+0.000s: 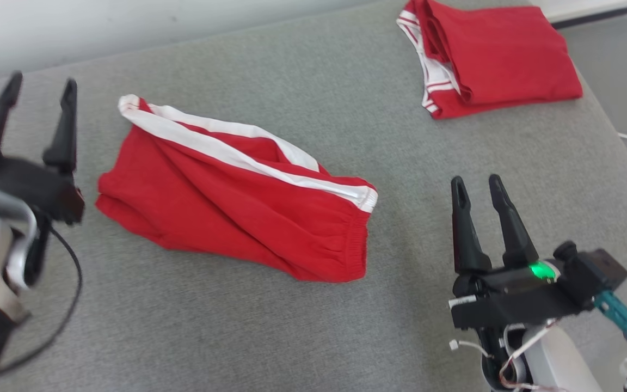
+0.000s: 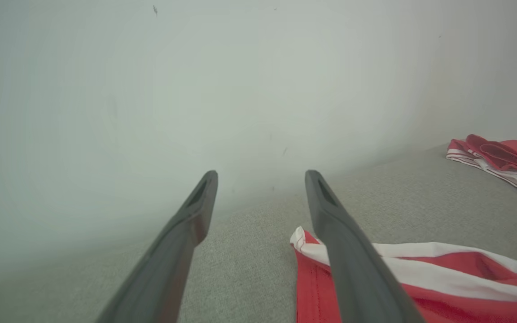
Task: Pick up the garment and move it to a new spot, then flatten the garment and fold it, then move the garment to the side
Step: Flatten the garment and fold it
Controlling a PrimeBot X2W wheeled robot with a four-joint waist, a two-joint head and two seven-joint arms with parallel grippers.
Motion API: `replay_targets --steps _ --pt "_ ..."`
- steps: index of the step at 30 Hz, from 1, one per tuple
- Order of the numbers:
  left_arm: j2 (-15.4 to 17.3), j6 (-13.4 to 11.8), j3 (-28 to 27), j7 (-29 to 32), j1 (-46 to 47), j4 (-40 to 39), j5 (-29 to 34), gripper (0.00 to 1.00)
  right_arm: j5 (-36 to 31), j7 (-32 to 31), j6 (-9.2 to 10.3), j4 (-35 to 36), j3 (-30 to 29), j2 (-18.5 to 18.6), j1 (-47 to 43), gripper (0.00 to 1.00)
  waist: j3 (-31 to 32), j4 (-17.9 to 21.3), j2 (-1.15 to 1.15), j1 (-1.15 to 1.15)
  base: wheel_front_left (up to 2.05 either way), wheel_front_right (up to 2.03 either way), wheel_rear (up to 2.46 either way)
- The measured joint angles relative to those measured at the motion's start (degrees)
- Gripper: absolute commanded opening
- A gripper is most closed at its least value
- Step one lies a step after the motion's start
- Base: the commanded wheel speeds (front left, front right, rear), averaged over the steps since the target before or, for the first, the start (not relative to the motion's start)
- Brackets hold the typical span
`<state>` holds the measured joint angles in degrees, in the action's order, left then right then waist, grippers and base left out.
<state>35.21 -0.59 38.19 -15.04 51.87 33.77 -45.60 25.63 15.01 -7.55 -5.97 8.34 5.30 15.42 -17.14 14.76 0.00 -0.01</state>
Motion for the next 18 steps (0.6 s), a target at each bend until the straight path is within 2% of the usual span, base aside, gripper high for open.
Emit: replay_targets --steps 4,8,12,18 --pt "-3.2 -1.4 -7.3 0.0 -7.8 -3.7 4.1 1.00 -4.6 0.1 0.00 3.1 -2.4 -1.1 -2.8 1.00 1.3 -1.1 0.00 0.00 0.00 0.00 0.00" --pt "-6.7 -0.4 -10.1 0.0 -13.0 -4.2 8.3 1.00 -4.6 0.1 0.00 3.8 -3.8 -2.0 -6.0 1.00 2.5 -1.9 0.00 0.00 0.00 0.00 0.00" --pt "-10.0 1.3 -10.1 0.0 -14.5 0.0 10.5 1.00 -4.1 0.1 0.00 3.7 -3.9 -2.3 -7.5 1.00 3.2 -2.0 0.00 0.00 0.00 0.00 0.00" --pt "-12.3 3.7 -9.3 0.3 -11.9 10.8 11.1 1.00 -2.3 0.1 0.00 3.4 -2.5 -2.3 -7.7 1.00 3.0 -0.5 0.00 0.01 0.00 0.00 0.00"
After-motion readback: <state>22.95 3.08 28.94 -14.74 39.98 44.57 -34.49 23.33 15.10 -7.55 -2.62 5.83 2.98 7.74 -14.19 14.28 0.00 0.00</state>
